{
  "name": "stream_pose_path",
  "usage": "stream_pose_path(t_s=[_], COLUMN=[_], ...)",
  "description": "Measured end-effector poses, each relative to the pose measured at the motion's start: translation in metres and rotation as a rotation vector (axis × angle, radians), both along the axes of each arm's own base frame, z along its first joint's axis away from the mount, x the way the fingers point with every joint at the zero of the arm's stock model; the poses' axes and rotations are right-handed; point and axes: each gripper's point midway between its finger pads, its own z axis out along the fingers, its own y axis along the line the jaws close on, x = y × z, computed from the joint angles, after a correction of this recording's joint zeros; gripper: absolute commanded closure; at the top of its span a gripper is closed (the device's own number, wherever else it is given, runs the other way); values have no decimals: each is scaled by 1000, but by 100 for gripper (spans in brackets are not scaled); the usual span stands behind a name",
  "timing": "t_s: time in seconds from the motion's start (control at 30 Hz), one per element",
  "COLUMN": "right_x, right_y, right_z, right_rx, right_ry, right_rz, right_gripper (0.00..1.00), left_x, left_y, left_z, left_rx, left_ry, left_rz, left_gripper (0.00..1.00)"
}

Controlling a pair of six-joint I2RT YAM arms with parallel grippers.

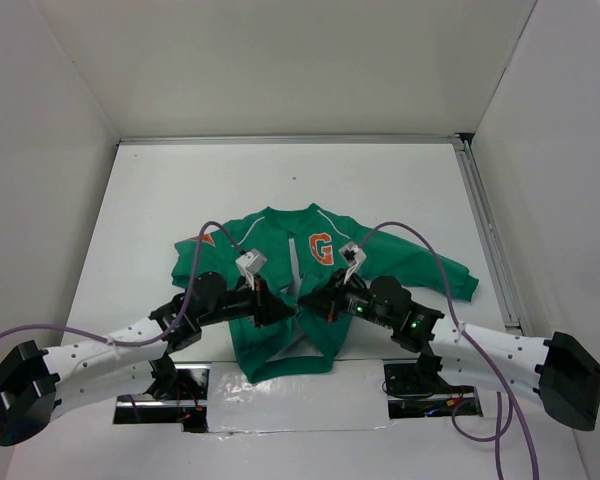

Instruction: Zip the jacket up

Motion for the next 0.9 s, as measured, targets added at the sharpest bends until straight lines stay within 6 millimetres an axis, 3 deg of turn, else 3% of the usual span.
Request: stream_pose_path(t_s=[0.47, 0.73, 0.9], right_x=[5, 7, 14], right_y=[-4, -5, -1], right_z=[-7, 0, 4], right_rx=[-23, 2, -88], right_ry=[98, 113, 114], right_rz=[-9, 7, 14], right_gripper=[100, 100, 76], left_x=[-5, -3, 1], left_y=[-7, -5, -4], left_z=[-6, 0, 4], left_rx=[16, 3, 45], left_ry=[11, -4, 41], left_rz=[4, 31, 76], left_gripper=[100, 100, 100])
